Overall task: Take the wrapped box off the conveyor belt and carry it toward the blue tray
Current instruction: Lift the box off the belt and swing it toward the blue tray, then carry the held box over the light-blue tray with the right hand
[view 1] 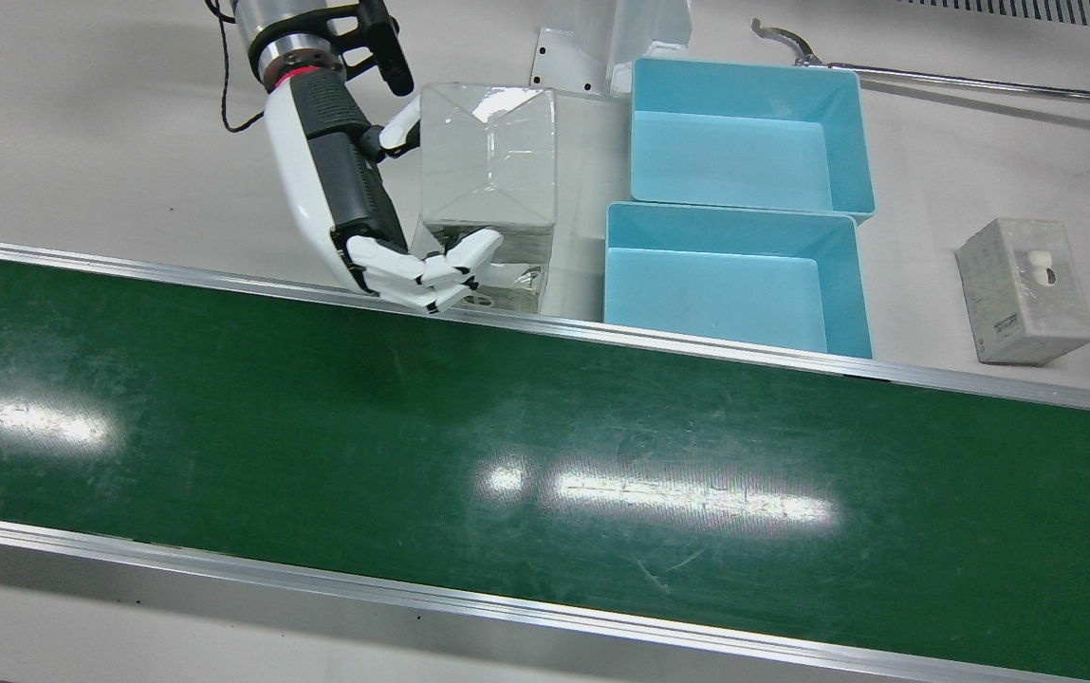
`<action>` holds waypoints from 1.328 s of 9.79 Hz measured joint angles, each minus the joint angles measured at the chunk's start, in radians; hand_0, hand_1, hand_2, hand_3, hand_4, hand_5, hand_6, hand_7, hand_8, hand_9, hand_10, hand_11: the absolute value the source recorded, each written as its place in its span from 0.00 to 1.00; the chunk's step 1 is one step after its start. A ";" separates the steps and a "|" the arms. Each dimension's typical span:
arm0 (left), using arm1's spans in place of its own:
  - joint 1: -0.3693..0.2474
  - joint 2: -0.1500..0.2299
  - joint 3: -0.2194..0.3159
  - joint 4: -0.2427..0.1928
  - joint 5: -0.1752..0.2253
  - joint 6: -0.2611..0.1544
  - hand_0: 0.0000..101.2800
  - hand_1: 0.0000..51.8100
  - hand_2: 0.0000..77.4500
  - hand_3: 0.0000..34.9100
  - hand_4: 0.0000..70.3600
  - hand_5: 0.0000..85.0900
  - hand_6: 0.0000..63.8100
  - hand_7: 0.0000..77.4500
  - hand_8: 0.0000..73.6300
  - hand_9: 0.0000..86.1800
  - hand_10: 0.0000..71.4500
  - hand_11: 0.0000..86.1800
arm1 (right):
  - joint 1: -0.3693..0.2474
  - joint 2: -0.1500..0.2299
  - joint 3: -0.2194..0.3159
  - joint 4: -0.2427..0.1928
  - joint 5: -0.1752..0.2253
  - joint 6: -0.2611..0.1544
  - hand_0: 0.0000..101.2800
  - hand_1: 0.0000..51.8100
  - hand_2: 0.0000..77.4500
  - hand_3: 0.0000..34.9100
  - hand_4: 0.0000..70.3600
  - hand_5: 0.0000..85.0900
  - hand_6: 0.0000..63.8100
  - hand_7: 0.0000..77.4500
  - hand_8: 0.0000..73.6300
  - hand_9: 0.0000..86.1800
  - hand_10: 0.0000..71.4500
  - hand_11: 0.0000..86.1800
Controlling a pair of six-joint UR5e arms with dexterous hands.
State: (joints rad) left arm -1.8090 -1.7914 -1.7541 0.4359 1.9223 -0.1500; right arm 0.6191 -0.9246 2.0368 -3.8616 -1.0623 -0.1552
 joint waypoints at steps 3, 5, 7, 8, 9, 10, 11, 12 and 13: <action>0.000 0.000 0.000 0.000 0.000 0.000 0.00 0.00 0.01 0.00 0.00 0.01 0.00 0.01 0.01 0.00 0.01 0.00 | -0.185 0.079 0.003 0.015 0.171 -0.130 0.49 0.02 0.45 0.05 0.64 0.44 0.54 0.87 0.66 0.80 0.72 0.62; 0.000 0.000 0.000 0.000 0.000 0.000 0.00 0.00 0.01 0.00 0.00 0.01 0.00 0.01 0.01 0.00 0.00 0.00 | -0.239 0.111 -0.036 0.087 0.240 -0.215 0.48 0.00 0.49 0.03 0.64 0.46 0.60 0.89 0.75 0.81 0.74 0.80; 0.000 0.000 0.000 0.000 0.000 0.000 0.00 0.00 0.01 0.00 0.00 0.01 0.00 0.01 0.01 0.00 0.01 0.00 | -0.254 0.120 -0.113 0.169 0.255 -0.247 0.48 0.00 0.49 0.01 0.64 0.46 0.62 0.89 0.77 0.81 0.76 0.81; 0.000 0.000 0.000 0.000 0.000 0.000 0.00 0.00 0.01 0.00 0.00 0.01 0.00 0.01 0.01 0.00 0.00 0.00 | -0.256 0.124 -0.139 0.188 0.253 -0.251 0.48 0.00 0.49 0.00 0.63 0.47 0.62 0.89 0.76 0.81 0.75 0.80; 0.000 0.000 0.000 0.000 0.000 0.000 0.00 0.00 0.01 0.00 0.00 0.01 0.00 0.01 0.01 0.00 0.00 0.01 | -0.258 0.136 -0.165 0.201 0.237 -0.253 0.48 0.00 0.49 0.00 0.54 0.54 0.62 0.89 0.76 0.81 0.75 0.80; 0.000 0.000 0.000 0.000 0.000 0.000 0.00 0.00 0.01 0.00 0.00 0.01 0.00 0.01 0.01 0.00 0.00 0.00 | -0.258 0.151 -0.184 0.208 0.215 -0.253 0.48 0.01 0.46 0.00 0.49 0.55 0.54 0.85 0.62 0.72 0.56 0.59; 0.000 0.000 0.000 0.000 0.000 0.000 0.00 0.00 0.01 0.00 0.00 0.01 0.00 0.01 0.01 0.00 0.00 0.00 | -0.258 0.163 -0.193 0.211 0.200 -0.250 0.48 0.01 0.46 0.00 0.49 0.55 0.54 0.85 0.62 0.72 0.56 0.59; 0.000 0.000 0.000 0.000 0.000 0.000 0.00 0.00 0.01 0.00 0.00 0.01 0.00 0.01 0.01 0.00 0.01 0.00 | -0.259 0.169 -0.197 0.216 0.190 -0.248 0.48 0.22 0.25 0.00 0.22 0.38 0.35 0.64 0.34 0.49 0.24 0.37; 0.000 0.000 0.000 0.000 0.000 0.000 0.00 0.00 0.01 0.00 0.00 0.01 0.00 0.01 0.01 0.00 0.01 0.00 | -0.259 0.173 -0.200 0.224 0.182 -0.246 0.48 0.22 0.25 0.00 0.22 0.38 0.35 0.64 0.34 0.49 0.24 0.37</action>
State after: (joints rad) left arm -1.8090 -1.7914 -1.7541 0.4359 1.9222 -0.1500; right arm 0.3606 -0.7517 1.8371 -3.6376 -0.8798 -0.4016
